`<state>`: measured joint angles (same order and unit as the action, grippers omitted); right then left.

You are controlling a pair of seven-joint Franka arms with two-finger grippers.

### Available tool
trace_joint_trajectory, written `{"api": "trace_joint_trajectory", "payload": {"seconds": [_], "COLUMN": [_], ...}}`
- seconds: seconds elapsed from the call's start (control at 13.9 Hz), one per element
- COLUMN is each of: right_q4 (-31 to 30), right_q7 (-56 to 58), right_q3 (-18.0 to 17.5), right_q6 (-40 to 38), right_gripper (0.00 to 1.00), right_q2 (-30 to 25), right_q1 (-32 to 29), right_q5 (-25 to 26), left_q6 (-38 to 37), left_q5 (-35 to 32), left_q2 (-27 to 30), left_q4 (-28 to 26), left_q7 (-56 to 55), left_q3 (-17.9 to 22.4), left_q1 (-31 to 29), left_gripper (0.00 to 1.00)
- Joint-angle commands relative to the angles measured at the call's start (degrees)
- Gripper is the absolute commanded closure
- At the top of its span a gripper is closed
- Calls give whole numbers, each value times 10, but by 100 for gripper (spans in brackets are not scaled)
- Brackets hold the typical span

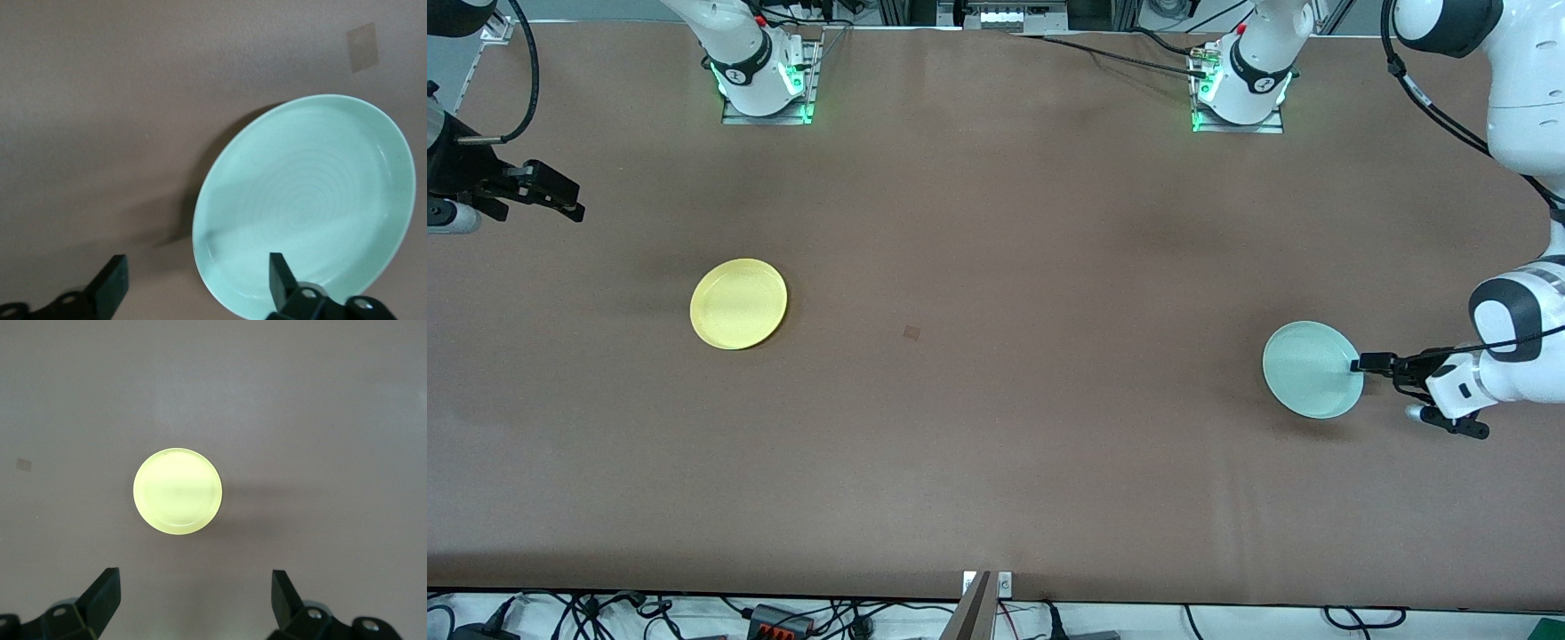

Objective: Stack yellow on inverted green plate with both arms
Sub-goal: 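Reach the left gripper down to the rim of the green plate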

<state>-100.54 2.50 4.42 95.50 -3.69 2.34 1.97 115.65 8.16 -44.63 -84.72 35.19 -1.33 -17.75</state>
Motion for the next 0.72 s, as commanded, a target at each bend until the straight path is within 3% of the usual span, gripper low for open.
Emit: {"api": "trace_joint_trajectory", "payload": {"seconds": [0.0,0.5,0.65], "right_q4": [-11,-11,-11], "right_q7": [1,1,1], "right_q3": [-2,-3,-4], "right_q6": [-4,-5,-5], "right_gripper": [0,0,0], "right_q2": [-15,-16,-16], "right_q1": [0,0,0], "right_q5": [3,3,3], "left_q6": [11,10,10], "left_q5": [15,40,38], "left_q2": [-5,-26,-26], "left_q4": [3,3,4], "left_q7": [25,38,42], "left_q3": [-6,-6,-6], "left_q1": [-5,-11,-11], "left_gripper": [34,61,82]}}
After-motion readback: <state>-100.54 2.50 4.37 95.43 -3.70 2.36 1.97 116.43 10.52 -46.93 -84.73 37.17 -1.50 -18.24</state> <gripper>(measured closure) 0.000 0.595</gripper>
